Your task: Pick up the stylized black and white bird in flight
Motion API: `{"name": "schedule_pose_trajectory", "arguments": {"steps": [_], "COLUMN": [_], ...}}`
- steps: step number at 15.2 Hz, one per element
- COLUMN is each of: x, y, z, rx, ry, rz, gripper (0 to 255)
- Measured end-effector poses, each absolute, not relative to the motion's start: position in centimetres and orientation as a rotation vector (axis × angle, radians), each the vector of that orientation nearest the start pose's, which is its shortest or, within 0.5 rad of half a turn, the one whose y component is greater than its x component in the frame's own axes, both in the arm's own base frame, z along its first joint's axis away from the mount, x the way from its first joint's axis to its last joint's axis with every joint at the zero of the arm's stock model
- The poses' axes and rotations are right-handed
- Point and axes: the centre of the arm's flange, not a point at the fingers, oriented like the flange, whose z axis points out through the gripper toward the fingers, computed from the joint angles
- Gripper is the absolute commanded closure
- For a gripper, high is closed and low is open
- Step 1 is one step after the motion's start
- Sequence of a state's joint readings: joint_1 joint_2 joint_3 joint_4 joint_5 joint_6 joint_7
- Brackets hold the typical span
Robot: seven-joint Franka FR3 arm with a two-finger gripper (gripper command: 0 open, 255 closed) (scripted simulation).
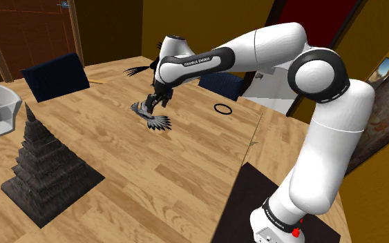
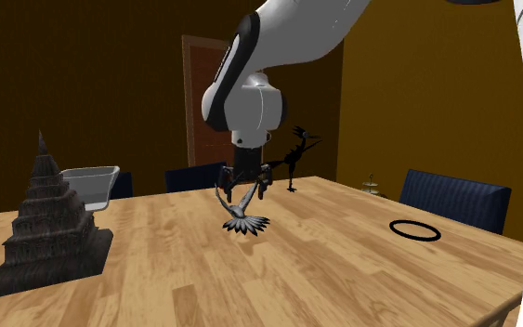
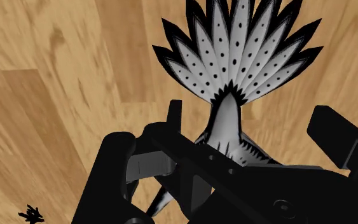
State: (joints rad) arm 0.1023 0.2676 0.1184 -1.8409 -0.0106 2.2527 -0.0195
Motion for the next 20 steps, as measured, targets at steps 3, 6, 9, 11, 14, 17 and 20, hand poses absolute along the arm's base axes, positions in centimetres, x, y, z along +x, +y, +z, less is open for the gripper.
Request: {"name": "schedule_pose_trajectory", "arguments": {"steps": [3,6,9,11,14,17,20], "x": [64.9,65.8,66.0,65.9,66.0,66.0,66.0], "y": [14.4,14.9,14.9,15.0,14.8,14.8,14.8], "z": [38.7,37.3,35.8,34.8,34.5,34.5,34.5], "rx": [-3.078,-3.079,-3.079,-3.079,-3.079,-3.079,-3.079], "ry": [-0.389,-0.393,-0.393,-0.393,-0.393,-0.393,-0.392], "rz": [-0.254,-0.262,-0.263,-0.263,-0.265,-0.265,-0.266], "gripper": [0,0,0,0,255,255,255]}}
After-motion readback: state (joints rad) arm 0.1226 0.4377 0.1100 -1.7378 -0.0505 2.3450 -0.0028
